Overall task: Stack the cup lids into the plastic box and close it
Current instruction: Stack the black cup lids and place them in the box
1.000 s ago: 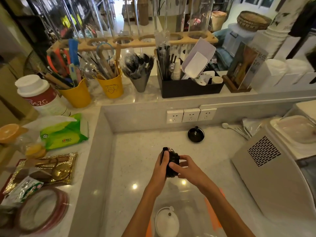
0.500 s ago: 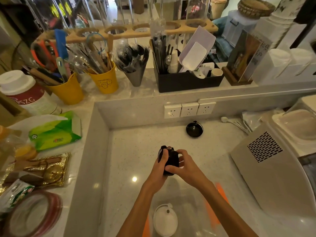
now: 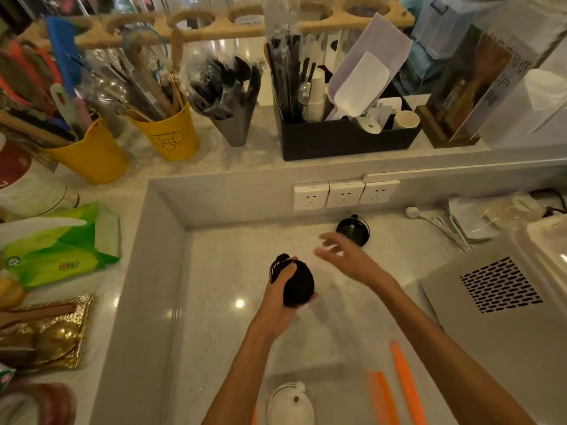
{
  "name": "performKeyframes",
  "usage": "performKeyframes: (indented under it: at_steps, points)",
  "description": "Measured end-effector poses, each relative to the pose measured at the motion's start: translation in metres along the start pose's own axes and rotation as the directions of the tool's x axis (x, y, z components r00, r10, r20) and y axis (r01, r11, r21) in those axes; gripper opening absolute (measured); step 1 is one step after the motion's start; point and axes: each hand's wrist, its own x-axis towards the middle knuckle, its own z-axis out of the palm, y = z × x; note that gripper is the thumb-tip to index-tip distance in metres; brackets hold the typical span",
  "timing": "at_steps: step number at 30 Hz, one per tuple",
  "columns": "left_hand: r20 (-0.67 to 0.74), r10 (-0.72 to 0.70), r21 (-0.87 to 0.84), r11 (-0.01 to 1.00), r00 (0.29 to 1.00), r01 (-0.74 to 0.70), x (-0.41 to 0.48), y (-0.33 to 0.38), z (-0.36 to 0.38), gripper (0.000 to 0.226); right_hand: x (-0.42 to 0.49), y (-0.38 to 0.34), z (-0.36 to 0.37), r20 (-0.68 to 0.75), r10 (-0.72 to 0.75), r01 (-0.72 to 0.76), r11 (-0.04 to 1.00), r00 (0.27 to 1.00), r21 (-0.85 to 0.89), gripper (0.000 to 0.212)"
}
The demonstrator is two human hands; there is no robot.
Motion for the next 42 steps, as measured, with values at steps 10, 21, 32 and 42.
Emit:
performKeyframes:
  at_steps: [10,21,32,42]
  points:
    - [-0.148,0.050,-0.061,0.996,0.988,-0.060,0.003,0.012,-0.035,0.062,0.078,0.075,-0.004,-0.183,0.205,-0.274,0.752,0.962,-0.599,0.072]
    - [-0.130,0.120,-0.014,0.992,0.984,-0.123,-0.044,0.000,-0.026,0.062,-0.015,0.051,0.011,-0.239,0.308,-0.177,0.876,0.921,0.449,0.044]
    - [0.062,0.311,0.147,0.937,0.948,-0.317,-0.091,-0.029,-0.008,0.080,-0.138,-0.022,0.072,0.064,-0.021,-0.049,0.427,0.998,0.903,0.035]
    - [0.092,0.271,0.225,0.932,0.958,-0.285,-0.110,-0.048,-0.005,0.046,-0.171,-0.019,0.071,-0.066,-0.024,0.049,0.911,0.998,0.408,0.055]
